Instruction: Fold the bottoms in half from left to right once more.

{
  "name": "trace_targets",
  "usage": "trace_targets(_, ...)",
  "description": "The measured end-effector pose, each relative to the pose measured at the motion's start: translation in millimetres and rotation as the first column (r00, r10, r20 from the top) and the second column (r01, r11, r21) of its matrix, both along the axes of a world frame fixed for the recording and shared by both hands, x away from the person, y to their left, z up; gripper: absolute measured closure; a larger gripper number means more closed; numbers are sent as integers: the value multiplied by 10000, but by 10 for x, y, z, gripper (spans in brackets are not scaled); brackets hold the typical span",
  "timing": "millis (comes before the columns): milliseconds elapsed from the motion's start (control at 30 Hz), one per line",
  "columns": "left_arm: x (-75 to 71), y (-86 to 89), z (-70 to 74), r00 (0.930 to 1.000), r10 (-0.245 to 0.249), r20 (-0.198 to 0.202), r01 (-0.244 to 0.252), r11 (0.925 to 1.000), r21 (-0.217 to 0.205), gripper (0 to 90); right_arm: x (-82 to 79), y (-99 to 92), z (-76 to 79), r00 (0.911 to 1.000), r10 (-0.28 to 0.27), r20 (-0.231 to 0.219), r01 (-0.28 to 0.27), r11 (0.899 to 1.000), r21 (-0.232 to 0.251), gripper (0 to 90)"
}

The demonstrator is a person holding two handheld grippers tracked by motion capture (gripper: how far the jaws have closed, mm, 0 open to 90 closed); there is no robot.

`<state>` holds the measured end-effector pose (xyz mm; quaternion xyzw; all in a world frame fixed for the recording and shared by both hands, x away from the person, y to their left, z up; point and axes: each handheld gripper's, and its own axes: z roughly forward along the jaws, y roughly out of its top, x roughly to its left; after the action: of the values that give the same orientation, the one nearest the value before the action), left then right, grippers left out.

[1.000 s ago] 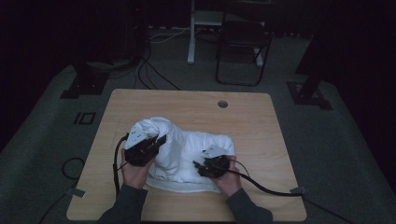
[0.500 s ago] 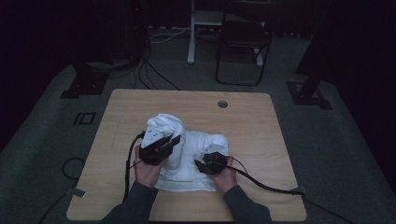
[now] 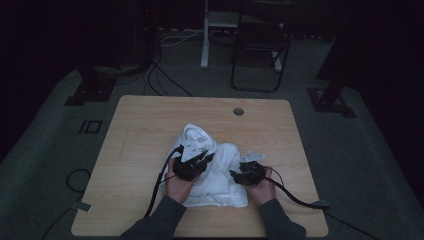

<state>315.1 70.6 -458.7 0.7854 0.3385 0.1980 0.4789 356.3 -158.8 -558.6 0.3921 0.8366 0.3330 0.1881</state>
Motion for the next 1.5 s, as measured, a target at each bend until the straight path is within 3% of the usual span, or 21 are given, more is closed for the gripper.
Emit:
trace_targets(67, 1, -77, -32, 9999, -106, -70, 107, 9999, 107, 818, 0, 31, -32, 10000, 83, 21, -84, 9993, 366, 439)
trace_targets(167, -35, -201, -76, 9992, -367, -152, 368, 9993, 76, 819, -12, 85, -33, 9995, 207, 233, -212, 9995, 224, 472)
trace_targets(233, -80, -303, -162, 9972, -702, -240, 707, 9973, 202, 819, -17, 80, -45, 9996, 182, 208, -192, 9988, 451, 480)
trace_targets(333, -99, -412, -417, 9939, -973, -511, 999, 9936, 524, 818, -14, 36, -51, 9995, 287, 95, -292, 9975, 637, 471)
trace_targets(433, -53, -433, -694, 9921, -802, -969, 854, 9951, 505, 818, -6, -85, -35, 10000, 58, -21, -57, 9976, 683, 453)
trace_targets(500, -15, -470, -856, 9901, -658, -1237, 771, 9931, 885, 819, 2, -210, 15, 9998, -175, 55, 169, 9955, 938, 445)
trace_targets(600, -26, -556, -972, 9937, -559, -972, 706, 9853, 1553, 818, -12, -360, 159, 9990, -274, 353, 217, 9881, 1523, 405)
trace_targets(733, -9, -543, -954, 9914, -501, -1211, 666, 9884, 1368, 817, -118, -408, 336, 9960, 346, 825, -469, 9872, 1522, 348)
trace_targets(933, -15, -533, -925, 9892, -435, -1398, 594, 9920, 1112, 803, -174, -243, 478, 9777, 1548, 1417, -1790, 9676, 1783, 331)
trace_targets(1000, -22, -521, -902, 9868, -497, -1543, 650, 9933, 953, 785, -139, -183, 508, 9763, 1565, 1498, -1844, 9631, 1958, 474)
trace_targets(1067, -50, -511, -867, 9846, -629, -1634, 758, 9943, 745, 732, -85, -156, 520, 9740, 1706, 1493, -2003, 9560, 2145, 706)
trace_targets(1100, -80, -502, -834, 9836, -734, -1648, 858, 9939, 691, 691, -54, -152, 519, 9749, 1725, 1408, -2005, 9551, 2181, 796)
trace_targets(1167, -179, -480, -727, 9824, -892, -1642, 979, 9941, 457, 621, -1, -161, 512, 9813, 1341, 1381, -1613, 9644, 2097, 860)
trace_targets(1333, -465, -368, -349, 9776, -1616, -1348, 1642, 9864, 79, 563, 124, -272, 450, 9935, 574, 983, -773, 9741, 2124, 873)
trace_targets(1400, -537, -275, -205, 9724, -1889, -1370, 1861, 9820, -333, 562, 150, -297, 418, 9957, 385, 844, -548, 9782, 2004, 874)
trace_targets(1500, -622, -119, -21, 9771, -1816, -1109, 1779, 9831, -425, 557, 178, -316, 371, 9972, 234, 714, -365, 9814, 1883, 874)
